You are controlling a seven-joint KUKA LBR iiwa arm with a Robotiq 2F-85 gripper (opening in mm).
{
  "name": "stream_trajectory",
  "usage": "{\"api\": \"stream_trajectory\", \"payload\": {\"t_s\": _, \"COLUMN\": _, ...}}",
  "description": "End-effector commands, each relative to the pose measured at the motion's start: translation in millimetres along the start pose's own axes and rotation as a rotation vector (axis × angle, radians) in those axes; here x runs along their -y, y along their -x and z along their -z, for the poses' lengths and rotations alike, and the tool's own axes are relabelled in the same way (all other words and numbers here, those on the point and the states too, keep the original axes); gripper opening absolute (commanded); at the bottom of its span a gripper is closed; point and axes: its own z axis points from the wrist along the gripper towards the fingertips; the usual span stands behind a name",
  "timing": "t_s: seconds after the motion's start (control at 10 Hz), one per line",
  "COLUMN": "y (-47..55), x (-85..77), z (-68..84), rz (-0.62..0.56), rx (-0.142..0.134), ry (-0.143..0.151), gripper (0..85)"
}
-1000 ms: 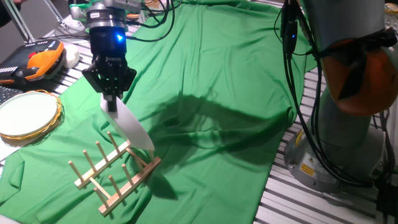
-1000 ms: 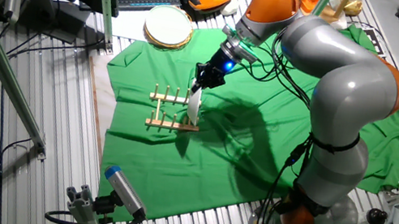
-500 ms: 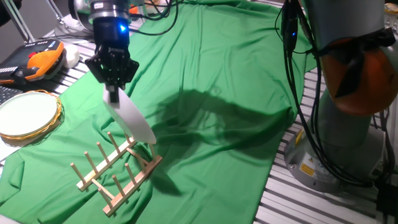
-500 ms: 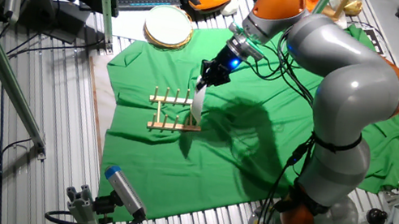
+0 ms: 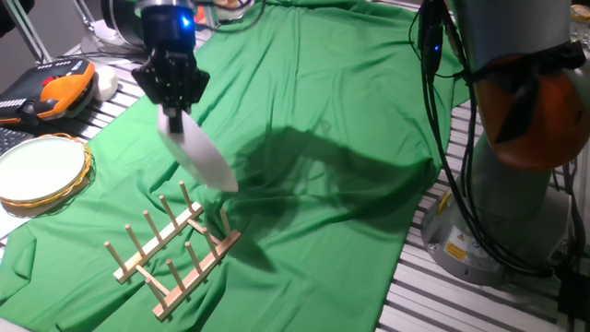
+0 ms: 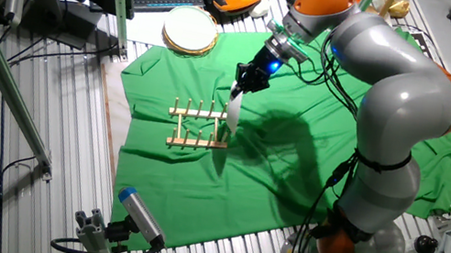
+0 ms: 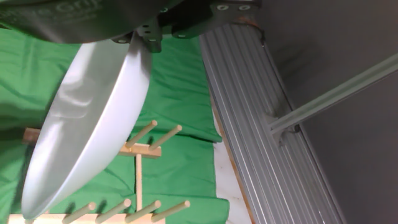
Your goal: Take the dish off the dish rack
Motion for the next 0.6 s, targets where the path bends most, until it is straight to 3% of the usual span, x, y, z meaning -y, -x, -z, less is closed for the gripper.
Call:
{"api": "stream_trajectory", "payload": {"t_s": 0.0, "y": 1.5, "x": 7.1, "z": 6.0, "rz": 0.014, "rx": 0.014, "ry": -0.058, "gripper": 0.0}}
{"api": "stream_trajectory", "payload": {"t_s": 0.5, "y": 16.0, "x": 45.5, "z": 20.0, "rz": 0.100, "rx": 0.114, "ry": -0.278, "gripper": 0.0}}
